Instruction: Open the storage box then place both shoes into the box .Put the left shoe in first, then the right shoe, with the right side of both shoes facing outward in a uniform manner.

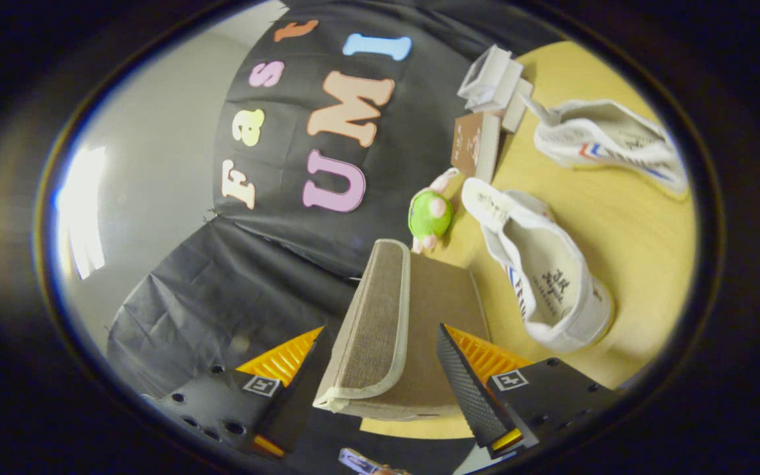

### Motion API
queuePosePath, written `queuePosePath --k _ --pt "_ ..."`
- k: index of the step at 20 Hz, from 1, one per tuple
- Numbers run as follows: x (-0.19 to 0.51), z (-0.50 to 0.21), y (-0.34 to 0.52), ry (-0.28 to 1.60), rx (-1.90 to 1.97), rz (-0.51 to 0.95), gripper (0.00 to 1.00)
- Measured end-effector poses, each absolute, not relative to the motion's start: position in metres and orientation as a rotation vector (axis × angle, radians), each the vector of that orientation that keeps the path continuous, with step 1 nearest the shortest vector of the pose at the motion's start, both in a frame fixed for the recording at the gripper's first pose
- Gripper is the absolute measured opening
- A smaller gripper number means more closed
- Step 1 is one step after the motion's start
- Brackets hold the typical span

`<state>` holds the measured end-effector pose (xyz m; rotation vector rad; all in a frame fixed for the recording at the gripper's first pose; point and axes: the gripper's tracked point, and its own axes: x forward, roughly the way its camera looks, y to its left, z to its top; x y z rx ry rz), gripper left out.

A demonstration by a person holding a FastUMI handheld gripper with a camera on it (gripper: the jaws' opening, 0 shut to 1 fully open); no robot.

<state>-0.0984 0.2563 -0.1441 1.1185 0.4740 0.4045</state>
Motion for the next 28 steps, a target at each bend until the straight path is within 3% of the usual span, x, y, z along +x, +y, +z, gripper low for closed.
queuePosePath --k 9,13,14,22,28 --pt "-0.104 -0.139 0.272 0.513 1.394 0.521 0.98" --pt "-0.105 -0.134 0.273 0.502 1.434 0.552 0.82" --pt "-0.105 -0.136 0.273 0.506 1.441 0.557 0.82" --pt "-0.101 -0.138 0.269 0.51 1.548 0.558 0.3" --pt "-0.107 -0.127 0.269 0.491 1.595 0.635 0.3"
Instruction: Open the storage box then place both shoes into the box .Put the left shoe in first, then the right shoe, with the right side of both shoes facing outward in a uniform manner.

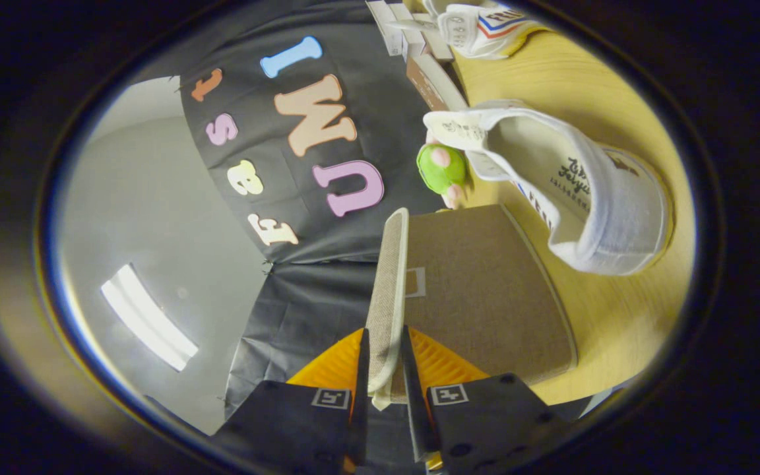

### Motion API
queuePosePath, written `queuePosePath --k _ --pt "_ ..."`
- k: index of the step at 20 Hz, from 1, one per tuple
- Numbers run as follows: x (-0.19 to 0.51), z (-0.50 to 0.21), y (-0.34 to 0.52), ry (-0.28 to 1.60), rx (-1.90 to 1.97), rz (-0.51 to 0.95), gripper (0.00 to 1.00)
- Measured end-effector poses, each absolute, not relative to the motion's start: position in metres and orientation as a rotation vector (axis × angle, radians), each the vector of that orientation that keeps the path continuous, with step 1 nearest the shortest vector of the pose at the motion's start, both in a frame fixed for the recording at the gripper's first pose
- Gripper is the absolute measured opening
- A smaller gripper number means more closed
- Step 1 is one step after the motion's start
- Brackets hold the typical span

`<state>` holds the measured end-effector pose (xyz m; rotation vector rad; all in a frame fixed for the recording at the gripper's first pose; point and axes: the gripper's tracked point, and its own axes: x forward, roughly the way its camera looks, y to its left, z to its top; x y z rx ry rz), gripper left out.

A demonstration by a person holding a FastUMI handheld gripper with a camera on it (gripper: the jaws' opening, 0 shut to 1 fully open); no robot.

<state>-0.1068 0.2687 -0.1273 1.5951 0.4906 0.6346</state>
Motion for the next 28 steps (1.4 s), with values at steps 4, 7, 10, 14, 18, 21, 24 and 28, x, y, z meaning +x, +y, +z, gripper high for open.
queuePosePath --k 4,7,10,14,18,21,24,28 --pt "-0.109 -0.125 0.27 0.494 1.579 0.648 0.3" --pt "-0.112 -0.134 0.258 0.519 1.574 0.635 0.3" --pt "-0.112 -0.129 0.269 0.539 1.56 0.655 0.08" --pt "-0.113 -0.116 0.267 0.489 1.518 0.672 0.04" --pt "-0.116 -0.1 0.27 0.445 1.453 0.688 0.05" --pt "-0.114 -0.079 0.274 0.407 1.378 0.702 0.06" --pt "-0.117 -0.048 0.285 0.349 1.238 0.739 0.08" --pt "-0.116 -0.004 0.312 0.305 1.1 0.789 0.09"
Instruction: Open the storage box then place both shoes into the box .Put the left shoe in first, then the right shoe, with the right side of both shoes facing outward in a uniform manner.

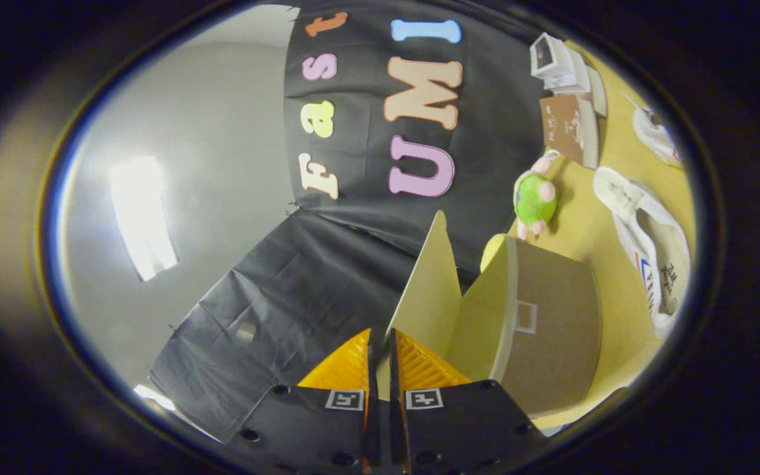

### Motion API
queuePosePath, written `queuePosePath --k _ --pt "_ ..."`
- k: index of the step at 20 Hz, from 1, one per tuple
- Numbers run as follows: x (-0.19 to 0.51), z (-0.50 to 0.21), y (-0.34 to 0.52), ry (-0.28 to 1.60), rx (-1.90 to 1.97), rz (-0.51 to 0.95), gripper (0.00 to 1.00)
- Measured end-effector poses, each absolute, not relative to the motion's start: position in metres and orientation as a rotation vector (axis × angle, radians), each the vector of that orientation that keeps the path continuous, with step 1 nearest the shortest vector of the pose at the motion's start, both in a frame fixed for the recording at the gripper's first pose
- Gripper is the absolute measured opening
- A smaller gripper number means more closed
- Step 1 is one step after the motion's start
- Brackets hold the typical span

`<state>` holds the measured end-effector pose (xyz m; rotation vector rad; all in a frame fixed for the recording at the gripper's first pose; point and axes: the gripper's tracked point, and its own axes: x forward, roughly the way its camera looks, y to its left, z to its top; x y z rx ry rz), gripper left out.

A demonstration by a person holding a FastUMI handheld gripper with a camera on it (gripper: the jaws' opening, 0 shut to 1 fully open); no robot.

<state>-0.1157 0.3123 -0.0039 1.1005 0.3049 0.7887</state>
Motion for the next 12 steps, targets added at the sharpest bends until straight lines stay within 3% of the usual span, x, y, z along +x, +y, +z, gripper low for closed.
queuePosePath --k 6,12 --pt "-0.118 0.049 0.372 0.266 0.931 0.853 0.09" --pt "-0.114 0.052 0.431 0.342 0.955 0.903 0.09"
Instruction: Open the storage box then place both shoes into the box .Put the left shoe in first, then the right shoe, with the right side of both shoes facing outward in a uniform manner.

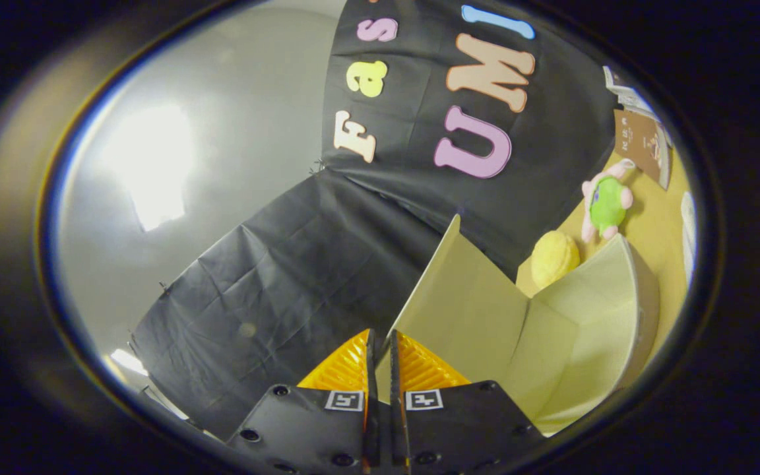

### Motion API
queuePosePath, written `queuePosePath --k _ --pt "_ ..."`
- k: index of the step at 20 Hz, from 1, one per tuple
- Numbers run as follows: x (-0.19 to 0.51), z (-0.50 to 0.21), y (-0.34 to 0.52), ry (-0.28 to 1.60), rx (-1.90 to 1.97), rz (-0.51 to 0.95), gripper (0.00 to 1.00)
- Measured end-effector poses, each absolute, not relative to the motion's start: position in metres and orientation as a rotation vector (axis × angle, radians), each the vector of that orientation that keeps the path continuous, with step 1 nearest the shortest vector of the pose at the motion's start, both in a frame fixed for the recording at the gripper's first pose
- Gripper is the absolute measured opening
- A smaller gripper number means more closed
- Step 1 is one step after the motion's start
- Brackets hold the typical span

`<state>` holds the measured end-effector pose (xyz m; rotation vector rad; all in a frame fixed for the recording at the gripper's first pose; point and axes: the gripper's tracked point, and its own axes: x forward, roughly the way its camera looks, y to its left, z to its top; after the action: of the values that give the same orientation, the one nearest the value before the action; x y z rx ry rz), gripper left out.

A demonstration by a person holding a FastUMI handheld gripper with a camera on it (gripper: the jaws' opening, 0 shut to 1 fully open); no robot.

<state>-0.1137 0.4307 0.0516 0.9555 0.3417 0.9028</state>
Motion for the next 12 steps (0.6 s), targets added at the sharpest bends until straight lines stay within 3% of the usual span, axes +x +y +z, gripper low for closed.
queuePosePath --k 12 --pt "-0.124 0.036 0.509 0.387 0.834 0.935 0.09"
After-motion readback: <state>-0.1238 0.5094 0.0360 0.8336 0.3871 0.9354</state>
